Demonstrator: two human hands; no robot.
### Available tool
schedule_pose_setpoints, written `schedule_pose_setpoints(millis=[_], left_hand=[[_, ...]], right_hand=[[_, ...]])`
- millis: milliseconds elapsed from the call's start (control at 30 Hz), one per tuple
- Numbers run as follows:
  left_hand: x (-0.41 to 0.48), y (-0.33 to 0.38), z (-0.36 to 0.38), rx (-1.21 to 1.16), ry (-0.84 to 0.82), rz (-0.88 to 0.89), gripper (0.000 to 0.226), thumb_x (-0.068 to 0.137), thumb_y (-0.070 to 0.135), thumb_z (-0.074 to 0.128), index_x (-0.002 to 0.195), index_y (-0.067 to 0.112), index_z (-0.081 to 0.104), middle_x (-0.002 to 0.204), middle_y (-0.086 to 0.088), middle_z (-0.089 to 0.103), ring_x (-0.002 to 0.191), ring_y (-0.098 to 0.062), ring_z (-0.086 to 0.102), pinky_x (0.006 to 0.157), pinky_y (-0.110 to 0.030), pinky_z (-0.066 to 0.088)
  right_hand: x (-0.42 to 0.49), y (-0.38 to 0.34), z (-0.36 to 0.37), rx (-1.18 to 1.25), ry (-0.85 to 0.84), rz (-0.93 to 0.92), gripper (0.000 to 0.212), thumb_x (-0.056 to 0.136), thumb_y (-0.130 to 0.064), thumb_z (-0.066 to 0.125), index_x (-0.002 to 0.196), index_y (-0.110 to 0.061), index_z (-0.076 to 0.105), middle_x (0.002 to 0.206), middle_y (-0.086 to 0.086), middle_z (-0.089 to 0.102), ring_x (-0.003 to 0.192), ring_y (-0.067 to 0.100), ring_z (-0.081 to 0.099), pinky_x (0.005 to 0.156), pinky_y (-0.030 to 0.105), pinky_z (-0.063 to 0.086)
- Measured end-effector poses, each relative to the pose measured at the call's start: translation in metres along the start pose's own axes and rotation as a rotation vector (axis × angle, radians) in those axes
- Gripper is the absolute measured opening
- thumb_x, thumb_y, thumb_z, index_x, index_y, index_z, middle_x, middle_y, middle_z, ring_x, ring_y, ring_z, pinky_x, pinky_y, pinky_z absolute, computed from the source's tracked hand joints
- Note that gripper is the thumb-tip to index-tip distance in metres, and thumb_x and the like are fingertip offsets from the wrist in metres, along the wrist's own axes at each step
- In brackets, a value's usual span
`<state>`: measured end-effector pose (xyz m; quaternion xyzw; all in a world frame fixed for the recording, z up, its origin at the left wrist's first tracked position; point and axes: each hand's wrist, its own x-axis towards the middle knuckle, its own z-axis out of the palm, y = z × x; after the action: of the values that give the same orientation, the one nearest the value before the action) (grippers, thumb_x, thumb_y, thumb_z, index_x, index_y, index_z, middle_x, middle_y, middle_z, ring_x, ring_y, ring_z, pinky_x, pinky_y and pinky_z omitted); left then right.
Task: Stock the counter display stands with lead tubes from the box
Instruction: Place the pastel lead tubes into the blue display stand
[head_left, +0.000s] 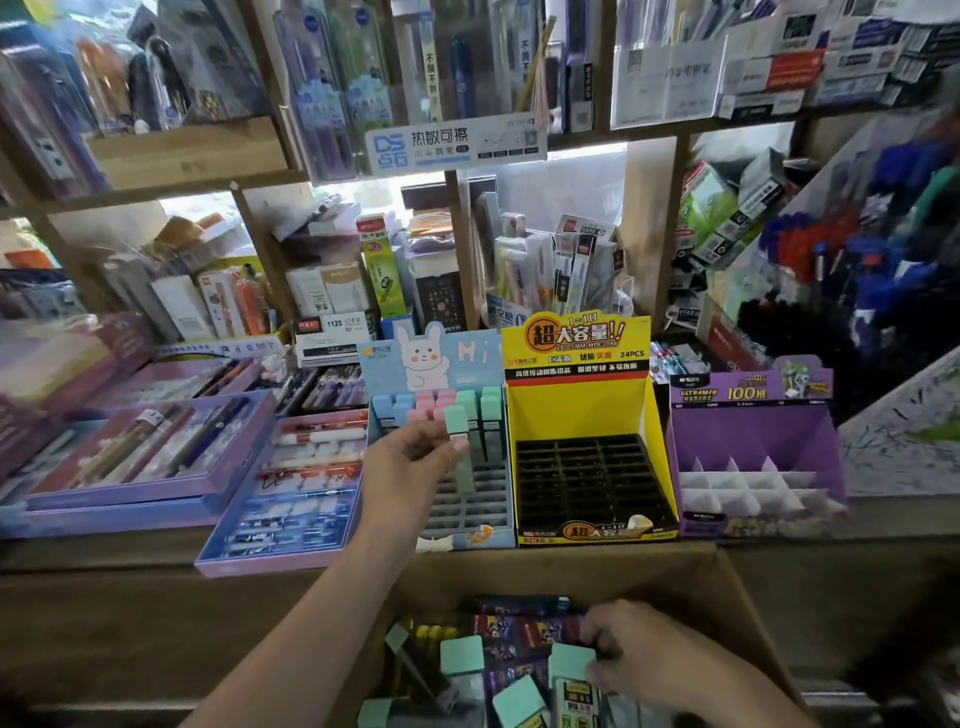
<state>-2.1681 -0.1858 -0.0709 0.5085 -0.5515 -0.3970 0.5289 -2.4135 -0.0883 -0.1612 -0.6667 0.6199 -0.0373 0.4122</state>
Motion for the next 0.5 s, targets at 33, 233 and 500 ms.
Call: schedule_pose_setpoints(millis=[33,233,500], left_hand=[[0.001,0.0,0.002,0.017,0.011,0.012,0.017,0.089,0.009,0.077,0.097,0.023,0.08,0.091,0.005,0.08,0.086,-0.015,0.075,0.072,-0.024,0.061],[0.006,-0.001,0.012,0.115,0.042,0.059,0.022,0.09,0.012,0.076,0.092,0.034,0.079,0.087,0.012,0.08,0.08,-0.006,0.074,0.079,-0.031,0.062],[0.004,0.002,0.017,0.302,0.067,0.151,0.014,0.093,0.017,0.074,0.097,0.028,0.08,0.07,0.019,0.074,0.062,0.008,0.067,0.057,-0.008,0.051]], right_hand=[[0.0,0.0,0.0,-0.002,-0.004,0.005,0.018,0.082,-0.042,0.077,0.099,-0.038,0.07,0.11,-0.015,0.062,0.1,0.001,0.062,0.093,0.026,0.051],[0.001,0.004,0.001,-0.009,-0.008,0.008,0.025,0.081,-0.045,0.074,0.104,-0.037,0.068,0.112,-0.014,0.061,0.102,0.002,0.061,0.096,0.026,0.051],[0.001,0.003,-0.002,-0.005,-0.021,0.001,0.022,0.085,-0.042,0.073,0.106,-0.038,0.069,0.112,-0.015,0.059,0.102,0.003,0.061,0.096,0.026,0.05]])
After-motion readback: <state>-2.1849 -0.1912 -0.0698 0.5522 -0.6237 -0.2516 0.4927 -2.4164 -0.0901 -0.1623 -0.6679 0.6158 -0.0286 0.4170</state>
